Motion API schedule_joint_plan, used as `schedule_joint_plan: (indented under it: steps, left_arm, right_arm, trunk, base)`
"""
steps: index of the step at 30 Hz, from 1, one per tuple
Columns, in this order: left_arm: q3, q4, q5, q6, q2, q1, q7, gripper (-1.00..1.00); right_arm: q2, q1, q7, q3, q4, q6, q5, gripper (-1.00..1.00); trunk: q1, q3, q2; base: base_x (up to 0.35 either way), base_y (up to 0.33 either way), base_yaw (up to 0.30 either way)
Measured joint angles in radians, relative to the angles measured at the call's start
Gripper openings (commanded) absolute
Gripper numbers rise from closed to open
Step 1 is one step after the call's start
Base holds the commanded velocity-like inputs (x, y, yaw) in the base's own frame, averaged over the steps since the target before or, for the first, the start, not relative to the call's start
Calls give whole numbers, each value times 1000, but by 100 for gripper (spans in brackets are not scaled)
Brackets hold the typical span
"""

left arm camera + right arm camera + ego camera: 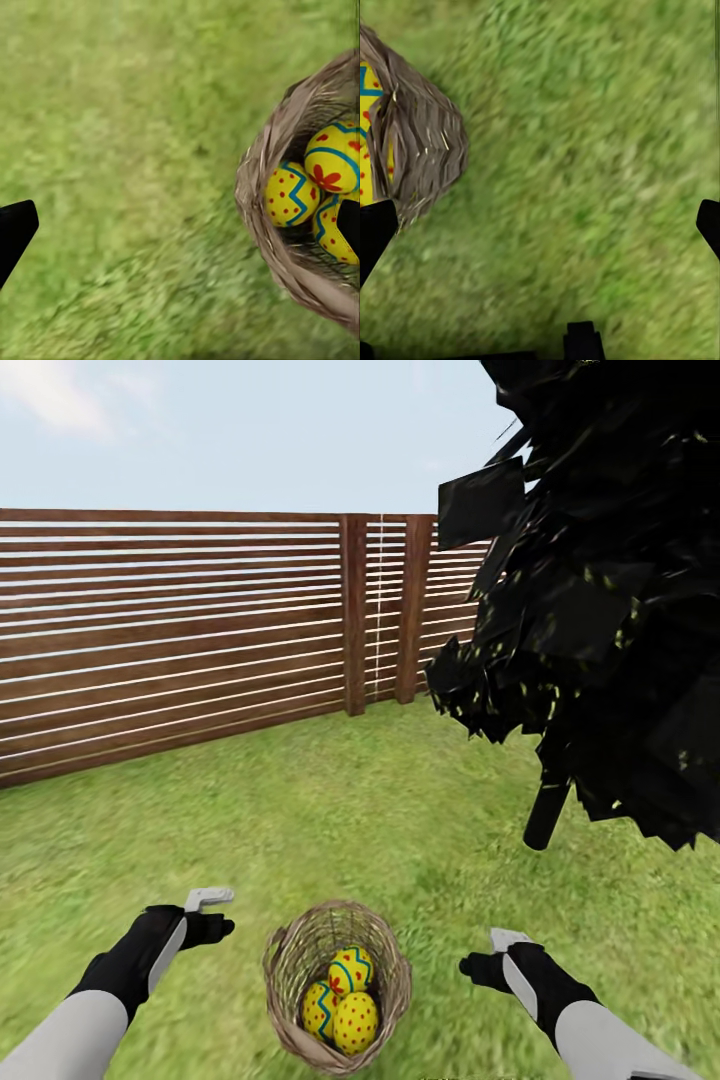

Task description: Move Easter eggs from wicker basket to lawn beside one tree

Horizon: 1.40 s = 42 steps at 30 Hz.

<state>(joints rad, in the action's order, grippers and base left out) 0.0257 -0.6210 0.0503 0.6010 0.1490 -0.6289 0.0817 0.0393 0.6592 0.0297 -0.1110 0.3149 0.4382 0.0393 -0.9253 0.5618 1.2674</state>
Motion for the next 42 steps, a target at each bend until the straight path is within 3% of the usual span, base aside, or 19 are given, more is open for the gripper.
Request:
schedule_joint_plan:
  steps: [11,15,18,27,42]
  left_arm:
    - [-2,1,0,-4,-1,0,2,100]
    - [-3,3,-1,-4,-1,0,2,100]
    - [-3,7,-2,-4,1,0,1,100]
    - [-4,37,-3,-6,0,0,1,100]
    - [-6,39,-3,-6,-6,0,1,100]
  right_arm:
    - [15,0,9,-8,0,-2,2,100]
    - [16,0,9,-68,0,-2,0,100]
    - [11,0,6,-77,-1,-1,-1,100]
    - [8,0,3,-75,-2,1,-6,100]
    - [9,0,7,-74,4,-3,-9,100]
  trunk:
    - [0,-6,0]
    - [0,-9,0]
    - [0,-10,0]
    - [0,-10,0]
    - [0,-10,0]
  base:
    - [0,111,-281]
    - [0,280,-243]
    - [0,197,-51]
    - [-37,65,-4]
    - [-70,287,0]
